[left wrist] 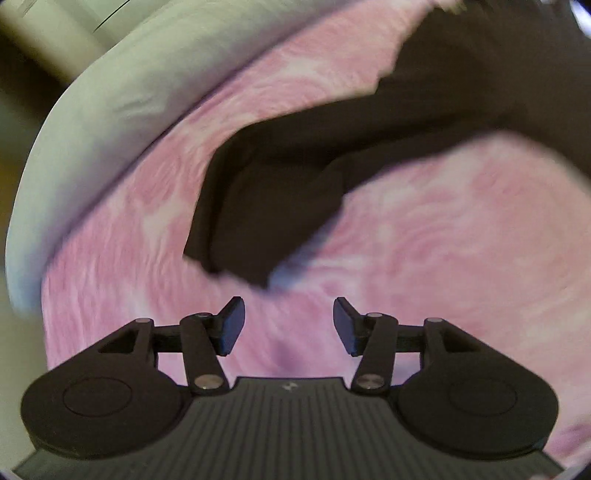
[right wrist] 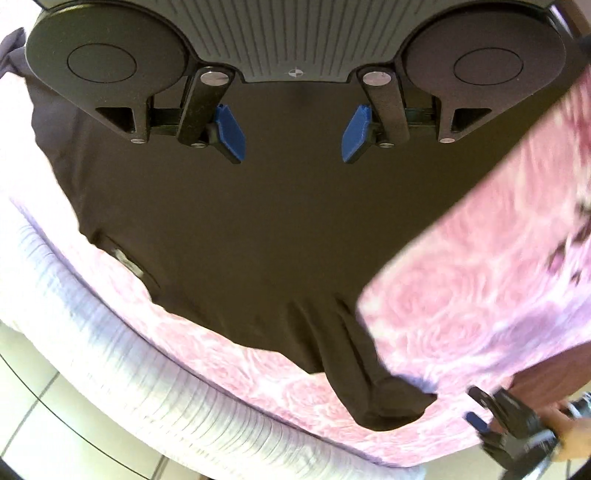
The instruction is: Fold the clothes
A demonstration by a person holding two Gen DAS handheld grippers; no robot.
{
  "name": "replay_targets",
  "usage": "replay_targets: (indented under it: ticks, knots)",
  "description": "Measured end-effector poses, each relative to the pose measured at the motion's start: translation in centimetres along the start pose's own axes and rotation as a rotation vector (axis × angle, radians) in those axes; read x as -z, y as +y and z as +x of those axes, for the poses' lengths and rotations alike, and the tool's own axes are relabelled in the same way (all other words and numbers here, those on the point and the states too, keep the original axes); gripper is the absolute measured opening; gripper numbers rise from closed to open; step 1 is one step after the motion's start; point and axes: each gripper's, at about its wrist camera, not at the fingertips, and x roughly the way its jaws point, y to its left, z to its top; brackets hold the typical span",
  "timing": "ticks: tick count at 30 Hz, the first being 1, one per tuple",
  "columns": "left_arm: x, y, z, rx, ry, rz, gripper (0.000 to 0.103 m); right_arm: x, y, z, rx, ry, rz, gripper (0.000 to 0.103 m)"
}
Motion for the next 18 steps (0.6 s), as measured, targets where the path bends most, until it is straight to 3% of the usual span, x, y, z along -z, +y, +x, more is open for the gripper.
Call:
replay_targets:
  ticks: [2,4,5,6,8,11,13,14,18]
  knots:
    - [0.1,0.6,2.8,-0.022,-0.027,0.076,0.045,-1.0,2.1,2.0,0.007,0.016,0.032,0.063]
    - [0.4,1.7,4.0,-0.017,-0.065,0.083,0.031,-2.1,3.1,4.6,0.006,0.050,0.043,0.063]
    - [0.6,2.2,4.4,-0.008,-0.082,0.086,0.015,-3.2,3.5,5.9,0.000,0.046,0.049,0.063]
    - [0.9,2.7,4.3,0.013,-0.096,0.091,0.010,-4.3,3.7,7.0,-0.012,0.037,0.054,0.063]
    - [1.7,2.8,3.7,0.034,-0.128,0.138,0.010,-6.6,3.9,8.8,-0.041,0.020,0.065,0.063]
    - [3.1,3.7,2.0,0.085,-0.169,0.137,0.013,-10.0,3.4,10.6,-0.087,-0.020,0.086,0.063]
    - [3.3,5.8,1.7,0.092,-0.187,0.051,0.028,-12.1,2.9,12.1,-0.108,-0.038,0.096,0.063]
    - [3.4,6.9,1.5,0.095,-0.196,0.007,0.046,-13.1,2.4,12.9,-0.119,-0.042,0.102,0.064]
    - [2.1,10.7,3.5,0.148,-0.207,-0.100,0.050,-16.0,1.7,15.6,-0.116,-0.036,0.105,0.065]
